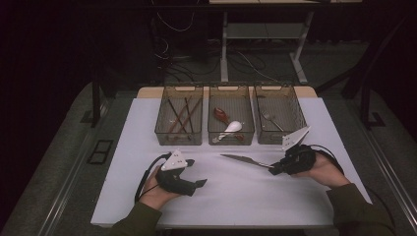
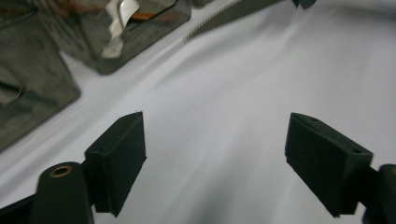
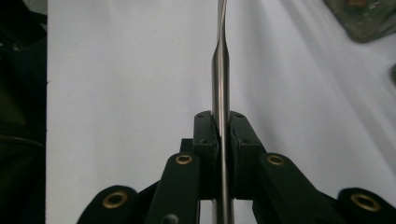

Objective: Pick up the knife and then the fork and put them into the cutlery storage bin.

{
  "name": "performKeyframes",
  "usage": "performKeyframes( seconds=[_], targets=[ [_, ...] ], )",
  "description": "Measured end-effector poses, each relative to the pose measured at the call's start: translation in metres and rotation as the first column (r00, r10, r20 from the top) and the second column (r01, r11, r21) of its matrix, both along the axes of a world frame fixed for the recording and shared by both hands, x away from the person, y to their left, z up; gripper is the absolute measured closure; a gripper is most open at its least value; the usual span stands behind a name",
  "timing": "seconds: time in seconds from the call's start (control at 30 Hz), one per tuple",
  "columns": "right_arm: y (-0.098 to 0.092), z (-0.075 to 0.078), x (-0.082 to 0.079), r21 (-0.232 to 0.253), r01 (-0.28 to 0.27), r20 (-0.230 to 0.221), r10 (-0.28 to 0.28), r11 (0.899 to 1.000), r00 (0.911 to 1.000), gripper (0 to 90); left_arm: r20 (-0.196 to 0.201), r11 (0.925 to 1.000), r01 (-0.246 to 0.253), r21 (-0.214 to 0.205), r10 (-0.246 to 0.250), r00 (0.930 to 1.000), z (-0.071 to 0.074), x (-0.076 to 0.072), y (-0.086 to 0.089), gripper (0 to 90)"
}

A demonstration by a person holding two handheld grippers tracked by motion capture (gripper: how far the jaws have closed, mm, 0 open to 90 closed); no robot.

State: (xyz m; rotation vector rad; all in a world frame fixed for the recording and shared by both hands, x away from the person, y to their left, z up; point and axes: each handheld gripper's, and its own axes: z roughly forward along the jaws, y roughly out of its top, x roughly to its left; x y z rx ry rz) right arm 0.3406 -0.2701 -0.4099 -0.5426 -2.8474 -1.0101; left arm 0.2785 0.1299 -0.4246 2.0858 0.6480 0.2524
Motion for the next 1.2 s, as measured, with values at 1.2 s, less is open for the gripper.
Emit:
performKeyframes(
  seconds=[1.2],
  targets=[
    [-0.048,0.044,0.022,0.103,0.339,0.097,-0.349,0.935,0.9321,83.1,-0.015,0.9979,-0.064,0.01,0.065,0.9978,-0.01,-0.005,0.012,0.0]
  ],
)
